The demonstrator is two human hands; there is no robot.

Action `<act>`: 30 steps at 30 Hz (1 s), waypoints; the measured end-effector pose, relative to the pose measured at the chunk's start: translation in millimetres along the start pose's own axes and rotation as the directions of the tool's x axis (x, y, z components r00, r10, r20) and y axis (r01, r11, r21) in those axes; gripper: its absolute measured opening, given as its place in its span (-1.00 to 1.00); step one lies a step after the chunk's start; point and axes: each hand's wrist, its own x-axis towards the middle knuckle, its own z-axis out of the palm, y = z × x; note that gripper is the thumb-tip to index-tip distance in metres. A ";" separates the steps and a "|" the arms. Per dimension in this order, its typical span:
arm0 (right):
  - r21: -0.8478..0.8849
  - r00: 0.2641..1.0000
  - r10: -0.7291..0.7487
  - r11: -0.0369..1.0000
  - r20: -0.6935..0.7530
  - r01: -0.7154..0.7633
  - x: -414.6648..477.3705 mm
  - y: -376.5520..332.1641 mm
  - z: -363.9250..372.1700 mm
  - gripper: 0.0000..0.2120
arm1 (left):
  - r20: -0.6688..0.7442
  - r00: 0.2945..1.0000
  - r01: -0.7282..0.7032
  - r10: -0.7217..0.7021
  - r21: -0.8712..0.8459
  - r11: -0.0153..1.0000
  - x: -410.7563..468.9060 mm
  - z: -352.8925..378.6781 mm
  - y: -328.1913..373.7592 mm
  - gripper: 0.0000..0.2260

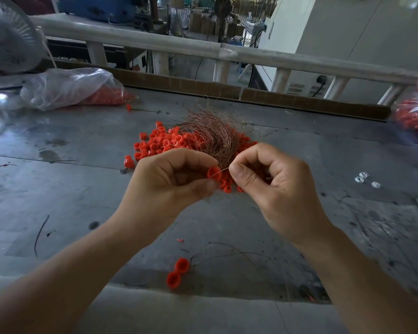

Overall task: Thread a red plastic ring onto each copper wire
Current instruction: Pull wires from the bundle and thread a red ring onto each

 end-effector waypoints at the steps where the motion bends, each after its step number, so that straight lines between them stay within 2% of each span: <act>1: 0.004 1.000 -0.002 1.000 -0.002 0.002 -0.1 -0.4 0.0 -0.89 | -0.001 1.000 0.001 -0.001 0.004 1.000 0.4 -0.4 -0.6 -0.75; 5: 0.029 1.000 -0.001 1.000 -0.013 0.001 -1.4 -1.4 1.2 -0.89 | 0.019 1.000 -0.015 0.014 0.057 0.998 0.1 -0.6 -0.7 -0.74; 8: 0.064 1.000 0.002 0.998 -0.019 -0.001 -3.2 -1.3 4.3 -0.89 | 0.013 1.000 0.005 -0.005 -0.013 1.000 -0.2 0.2 -0.6 -0.73; 17: 0.059 1.000 0.013 0.998 -0.028 -0.012 -5.7 -0.2 12.3 -0.90 | -0.035 0.997 -0.075 0.075 -0.003 0.997 -1.6 1.6 1.2 -0.77; 22: 0.036 0.999 0.027 0.999 -0.029 -0.026 -6.0 1.0 11.8 -0.90 | -0.015 0.996 -0.091 0.091 -0.041 0.995 -1.5 1.0 1.2 -0.78; 30: 0.012 0.996 0.035 0.999 -0.084 -0.034 -3.5 0.7 7.8 -0.89 | 0.052 0.999 -0.001 0.011 -0.196 0.981 0.7 -3.4 0.1 -0.69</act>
